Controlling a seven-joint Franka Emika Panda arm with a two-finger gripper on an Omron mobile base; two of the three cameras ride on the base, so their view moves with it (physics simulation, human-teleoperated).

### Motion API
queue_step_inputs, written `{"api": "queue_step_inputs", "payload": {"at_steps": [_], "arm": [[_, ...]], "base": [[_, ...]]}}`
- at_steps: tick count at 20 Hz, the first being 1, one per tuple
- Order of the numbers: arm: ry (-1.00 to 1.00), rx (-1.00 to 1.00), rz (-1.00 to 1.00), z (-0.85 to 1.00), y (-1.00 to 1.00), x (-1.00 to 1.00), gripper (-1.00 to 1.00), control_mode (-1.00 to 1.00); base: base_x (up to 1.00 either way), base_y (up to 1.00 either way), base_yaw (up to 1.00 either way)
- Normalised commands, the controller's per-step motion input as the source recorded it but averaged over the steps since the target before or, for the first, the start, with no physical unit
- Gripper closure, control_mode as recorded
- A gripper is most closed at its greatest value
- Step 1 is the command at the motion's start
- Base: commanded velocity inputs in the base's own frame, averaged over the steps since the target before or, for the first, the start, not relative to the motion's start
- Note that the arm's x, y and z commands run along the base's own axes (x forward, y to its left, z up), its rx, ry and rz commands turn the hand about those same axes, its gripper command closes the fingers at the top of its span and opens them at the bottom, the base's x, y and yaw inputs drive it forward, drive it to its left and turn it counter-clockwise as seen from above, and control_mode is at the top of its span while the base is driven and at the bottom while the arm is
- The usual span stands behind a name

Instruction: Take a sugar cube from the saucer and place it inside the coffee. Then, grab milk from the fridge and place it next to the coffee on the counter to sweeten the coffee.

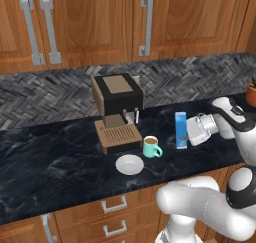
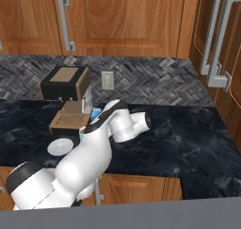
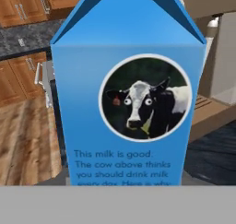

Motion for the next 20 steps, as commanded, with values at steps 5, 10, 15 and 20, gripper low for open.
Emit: {"api": "queue_step_inputs", "payload": {"at_steps": [5,10,15,20], "arm": [[0.00,0.00,0.00,-0.27,0.08,0.32,1.00,-1.00],[0.00,0.02,0.00,-0.36,0.01,0.30,1.00,-1.00],[0.00,0.02,-0.01,-0.53,0.00,0.17,1.00,-1.00],[0.00,0.00,-0.02,-0.50,0.00,0.23,1.00,-1.00]], "base": [[0.00,0.00,0.00],[0.00,0.00,0.00],[0.00,0.00,0.00],[0.00,0.00,0.00]]}}
